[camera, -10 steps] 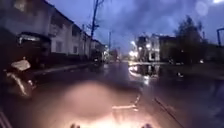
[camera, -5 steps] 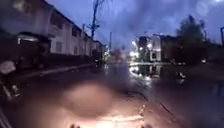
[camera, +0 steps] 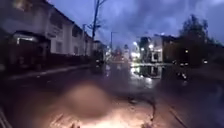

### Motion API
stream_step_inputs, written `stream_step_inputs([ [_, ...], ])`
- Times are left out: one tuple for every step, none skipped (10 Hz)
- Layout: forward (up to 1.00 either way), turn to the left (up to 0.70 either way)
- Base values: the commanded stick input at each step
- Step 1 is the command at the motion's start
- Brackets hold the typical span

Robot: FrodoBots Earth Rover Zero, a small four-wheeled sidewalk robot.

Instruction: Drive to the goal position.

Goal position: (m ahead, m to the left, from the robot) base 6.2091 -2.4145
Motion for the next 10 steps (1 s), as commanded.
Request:
stream_step_inputs([
  [0.5, 0.0],
  [0.5, 0.0],
  [0.5, 0.0],
  [0.5, 0.03],
  [0.5, 0.5],
  [0.5, 0.5],
  [0.5, 0.5],
  [0.5, 0.25],
  [0.5, 0.0],
  [0.5, 0.0],
])
